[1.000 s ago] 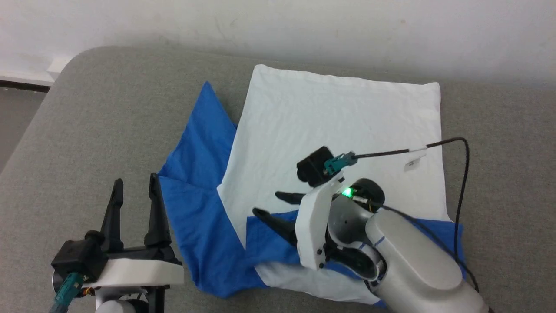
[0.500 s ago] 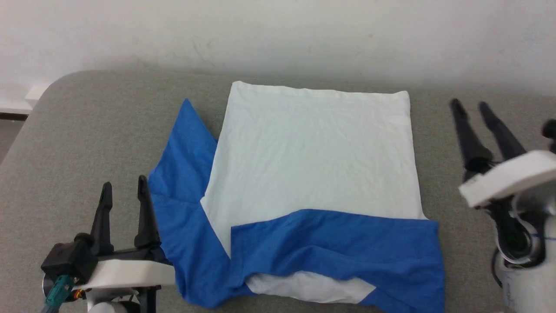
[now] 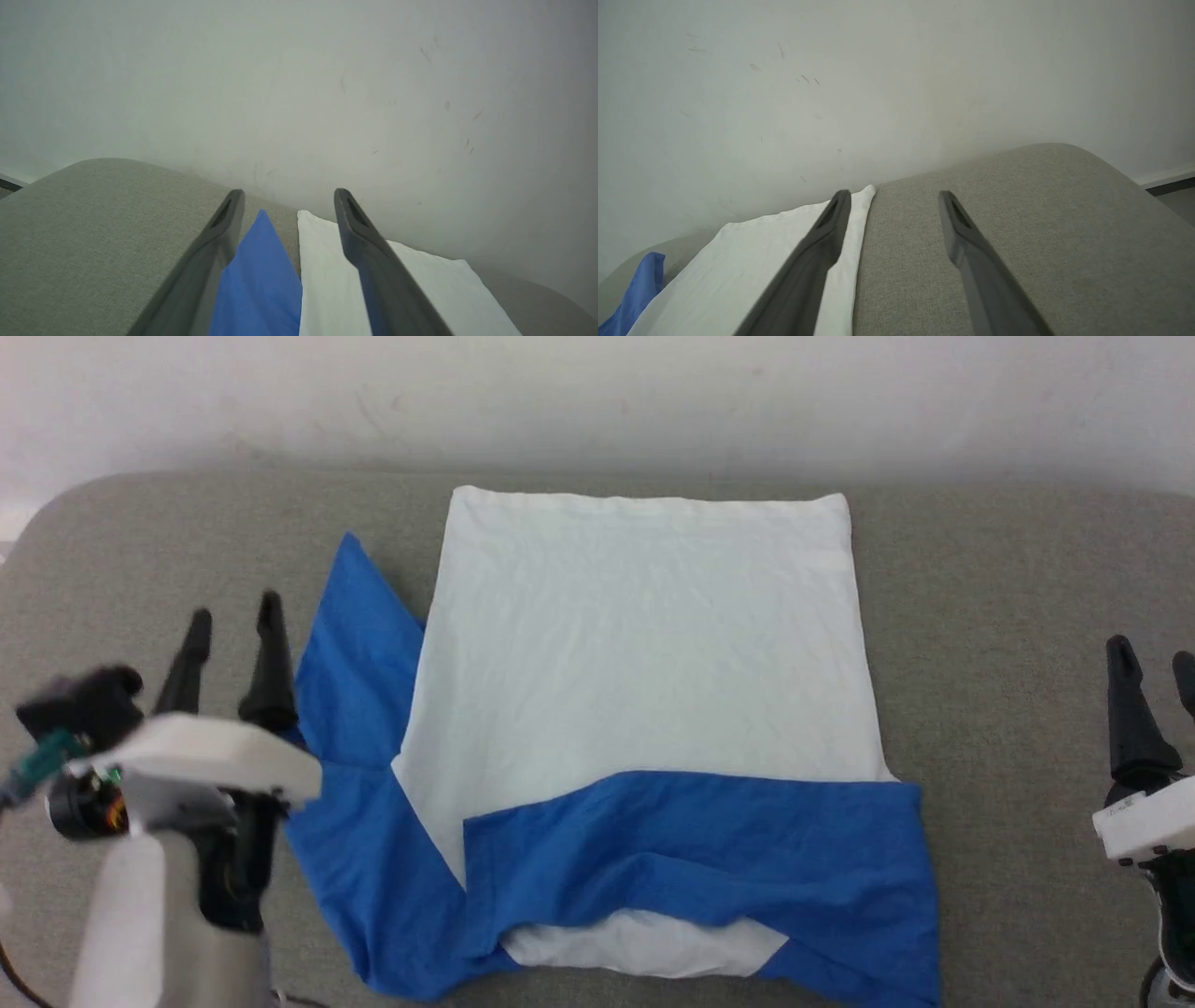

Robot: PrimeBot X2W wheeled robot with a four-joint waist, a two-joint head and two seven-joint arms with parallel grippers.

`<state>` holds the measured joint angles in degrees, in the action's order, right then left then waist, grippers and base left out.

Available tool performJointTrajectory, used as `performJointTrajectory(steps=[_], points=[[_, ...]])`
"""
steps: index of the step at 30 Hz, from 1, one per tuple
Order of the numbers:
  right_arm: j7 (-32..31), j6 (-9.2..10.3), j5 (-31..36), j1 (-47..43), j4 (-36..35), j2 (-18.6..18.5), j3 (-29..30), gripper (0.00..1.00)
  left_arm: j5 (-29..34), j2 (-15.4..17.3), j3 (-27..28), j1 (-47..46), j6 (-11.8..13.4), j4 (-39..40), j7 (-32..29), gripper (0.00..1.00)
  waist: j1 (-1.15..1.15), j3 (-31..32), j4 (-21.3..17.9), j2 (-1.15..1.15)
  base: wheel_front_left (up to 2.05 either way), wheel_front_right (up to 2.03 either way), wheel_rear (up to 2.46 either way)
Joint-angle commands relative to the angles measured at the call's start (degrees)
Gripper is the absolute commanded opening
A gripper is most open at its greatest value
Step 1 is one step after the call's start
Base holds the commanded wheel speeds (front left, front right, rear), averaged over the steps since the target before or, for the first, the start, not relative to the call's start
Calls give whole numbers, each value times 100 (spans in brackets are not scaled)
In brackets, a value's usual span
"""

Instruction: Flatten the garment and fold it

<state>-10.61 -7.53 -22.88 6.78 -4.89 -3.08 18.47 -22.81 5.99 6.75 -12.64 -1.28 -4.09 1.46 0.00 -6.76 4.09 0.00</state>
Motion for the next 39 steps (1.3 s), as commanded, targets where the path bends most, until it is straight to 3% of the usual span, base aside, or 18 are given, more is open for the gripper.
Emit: performJointTrajectory(steps=[1, 11, 18, 21, 31, 32, 33, 34, 39], points=[[-46, 4, 18, 86, -96, 19, 20, 100, -132, 224, 61, -599, 14, -137, -364, 100, 0, -380, -147, 0, 0, 0, 0], [-246, 4, 5, 600, -485, 20, 28, 100, -272, 1249, -394, -3281, -28, -1436, -3218, 100, 0, -1699, -404, 0, 0, 0, 0], [-292, 4, -25, 782, -573, 20, -5, 100, 37, 1719, -791, -4231, 109, -2156, -4604, 100, 0, -2234, -552, 0, 0, 0, 0], [-299, 4, -43, 822, -615, 20, -8, 100, 116, 1810, -883, -4383, 205, -2356, -5001, 100, 0, -2370, -573, 0, 0, 0, 0], [-317, 4, -59, 887, -646, 20, -19, 100, 187, 1886, -1018, -4409, 367, -2633, -5446, 100, 0, -2606, -538, 0, 0, 0, 0], [-313, 4, -63, 894, -639, 20, -32, 100, 196, 1894, -1023, -4390, 411, -2645, -5507, 95, 0, -2613, -532, 0, 0, 0, 0], [-311, 4, -65, 901, -631, 20, -49, 100, 193, 1897, -1017, -4376, 444, -2639, -5533, 14, 0, -2615, -526, 0, 0, 0, 0], [-310, 4, -60, 908, -620, 20, -64, 100, 167, 1886, -992, -4364, 476, -2626, -5534, 0, 0, -2612, -518, 0, 0, 0, 0], [-281, 4, -30, 925, -501, 20, -110, 100, -65, 1783, -676, -4325, 645, -2512, -5070, 0, 0, -2422, -413, 0, 0, 0, 0]])
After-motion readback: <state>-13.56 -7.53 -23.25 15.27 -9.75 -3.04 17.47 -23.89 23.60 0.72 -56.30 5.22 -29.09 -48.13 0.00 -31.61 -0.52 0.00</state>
